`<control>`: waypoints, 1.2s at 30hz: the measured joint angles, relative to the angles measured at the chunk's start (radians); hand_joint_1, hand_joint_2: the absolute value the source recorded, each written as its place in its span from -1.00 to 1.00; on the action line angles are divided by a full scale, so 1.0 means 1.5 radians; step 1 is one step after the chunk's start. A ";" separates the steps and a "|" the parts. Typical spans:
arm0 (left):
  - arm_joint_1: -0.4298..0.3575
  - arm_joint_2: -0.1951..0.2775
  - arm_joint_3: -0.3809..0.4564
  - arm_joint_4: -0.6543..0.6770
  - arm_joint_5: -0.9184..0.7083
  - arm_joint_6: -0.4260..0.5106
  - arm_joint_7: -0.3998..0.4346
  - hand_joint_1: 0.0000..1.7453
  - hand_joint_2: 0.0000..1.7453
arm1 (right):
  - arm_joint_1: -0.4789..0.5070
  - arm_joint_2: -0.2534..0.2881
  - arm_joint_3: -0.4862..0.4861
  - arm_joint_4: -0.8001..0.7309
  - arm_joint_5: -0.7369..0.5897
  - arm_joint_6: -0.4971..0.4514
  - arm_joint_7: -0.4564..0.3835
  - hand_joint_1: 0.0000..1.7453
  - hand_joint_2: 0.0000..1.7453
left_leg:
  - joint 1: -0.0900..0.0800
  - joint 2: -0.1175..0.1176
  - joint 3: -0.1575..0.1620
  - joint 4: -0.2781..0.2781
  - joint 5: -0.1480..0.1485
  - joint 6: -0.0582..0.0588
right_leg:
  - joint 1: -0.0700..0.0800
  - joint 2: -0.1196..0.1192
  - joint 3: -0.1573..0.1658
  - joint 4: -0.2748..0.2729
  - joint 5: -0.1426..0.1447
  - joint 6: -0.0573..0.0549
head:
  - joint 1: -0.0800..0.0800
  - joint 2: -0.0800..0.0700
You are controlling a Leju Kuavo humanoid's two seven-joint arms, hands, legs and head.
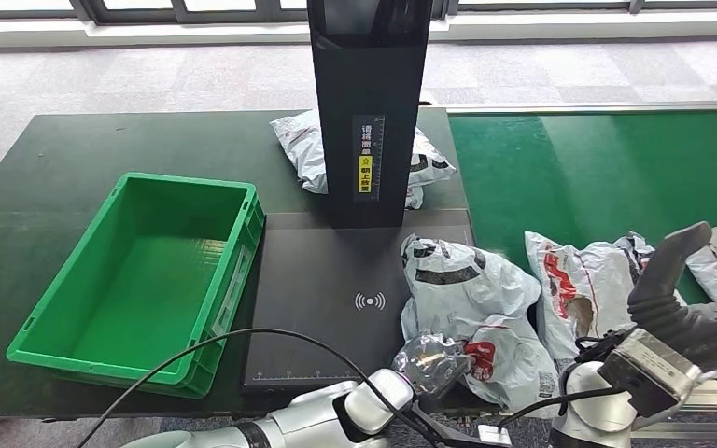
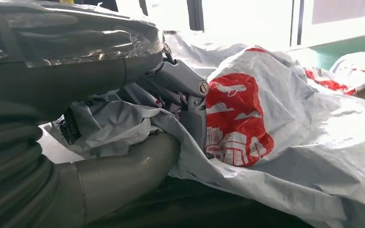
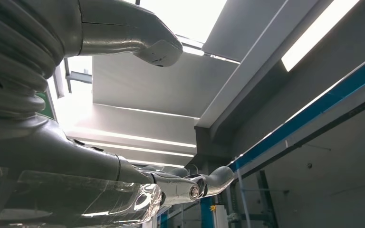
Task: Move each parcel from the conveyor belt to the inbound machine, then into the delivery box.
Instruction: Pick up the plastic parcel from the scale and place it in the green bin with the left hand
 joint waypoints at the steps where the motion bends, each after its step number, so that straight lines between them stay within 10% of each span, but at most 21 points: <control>1: 0.000 0.000 0.000 0.000 -0.010 0.010 0.006 1.00 1.00 | 0.000 0.000 0.000 0.000 0.000 0.000 0.000 -1.00 1.00 | 0.000 0.000 0.000 0.000 0.000 0.000 | 0.000 0.000 0.000 0.000 0.000 0.000 | 0.000 0.000; 8: 0.001 -0.001 0.000 -0.001 -0.038 0.044 0.026 1.00 1.00 | 0.000 0.000 0.000 0.000 0.001 0.000 0.000 -1.00 1.00 | 0.000 0.000 0.000 0.000 0.000 0.000 | 0.000 0.000 0.000 0.000 0.000 0.000 | 0.000 0.000; 11: 0.005 -0.001 0.022 -0.016 -0.152 0.155 0.062 1.00 1.00 | 0.001 0.000 0.000 0.000 0.002 0.000 0.001 -1.00 1.00 | 0.000 0.000 0.000 0.000 0.000 0.000 | 0.000 0.000 0.000 0.000 0.000 0.000 | 0.000 0.000; 16: 0.021 0.015 0.259 -0.158 -0.460 0.250 0.040 1.00 1.00 | 0.002 0.000 -0.005 -0.001 -0.002 0.000 0.001 -1.00 1.00 | 0.000 0.001 0.000 0.000 0.000 0.000 | 0.000 0.001 -0.001 0.000 0.000 0.000 | 0.000 0.000; 23: 0.020 0.052 0.558 -0.333 -0.522 0.253 -0.002 1.00 1.00 | 0.002 0.000 -0.010 0.000 -0.006 0.000 0.001 -1.00 1.00 | 0.001 0.002 0.001 0.000 0.001 -0.001 | 0.001 0.002 -0.001 0.001 0.000 -0.001 | 0.000 0.000; 36: 0.011 0.083 0.705 -0.397 -0.525 0.253 -0.011 1.00 1.00 | 0.003 0.000 -0.011 0.000 -0.008 0.000 0.001 -1.00 1.00 | 0.000 0.000 0.000 0.000 0.001 -0.001 | 0.000 0.001 -0.001 0.001 0.000 -0.001 | 0.000 0.000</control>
